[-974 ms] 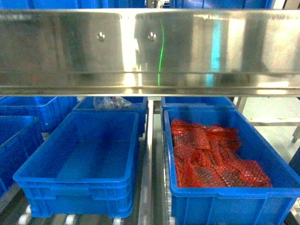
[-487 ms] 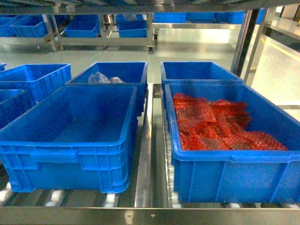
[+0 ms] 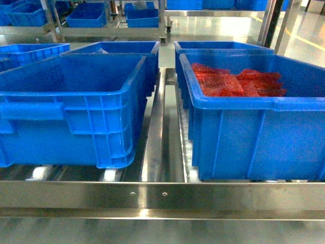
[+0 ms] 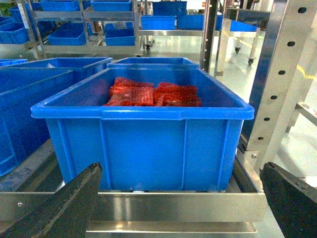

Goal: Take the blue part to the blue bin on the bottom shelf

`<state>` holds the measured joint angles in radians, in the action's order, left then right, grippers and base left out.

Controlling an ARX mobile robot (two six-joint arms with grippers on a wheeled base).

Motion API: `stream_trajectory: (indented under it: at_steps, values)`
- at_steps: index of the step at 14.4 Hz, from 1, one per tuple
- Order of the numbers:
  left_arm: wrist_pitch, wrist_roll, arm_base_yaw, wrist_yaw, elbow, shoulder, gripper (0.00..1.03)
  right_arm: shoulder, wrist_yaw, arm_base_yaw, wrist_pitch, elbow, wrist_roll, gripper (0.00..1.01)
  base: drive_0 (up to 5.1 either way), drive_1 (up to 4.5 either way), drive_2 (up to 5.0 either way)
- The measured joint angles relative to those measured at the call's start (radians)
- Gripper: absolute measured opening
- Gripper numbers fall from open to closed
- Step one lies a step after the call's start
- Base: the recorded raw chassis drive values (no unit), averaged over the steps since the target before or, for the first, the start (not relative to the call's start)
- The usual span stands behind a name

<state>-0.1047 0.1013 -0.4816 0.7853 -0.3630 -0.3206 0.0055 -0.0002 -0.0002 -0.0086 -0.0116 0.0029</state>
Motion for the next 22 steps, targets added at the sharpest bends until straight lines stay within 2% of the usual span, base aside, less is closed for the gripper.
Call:
stream_trajectory:
  at_steps: [7,22]
  values:
    - [0.001,0.0,0.0,0.0,0.0,0.0,0.43,0.0,0.0,0.0,0.004,0.0,0.0,0.98,0.0,0.0,0.0]
    - [0.0,0.0,0.0,0.0,0.0,0.0,0.43,0.0,0.0,0.0,0.002,0.0,0.0,0.98,-0.1,4.04,-4.2]
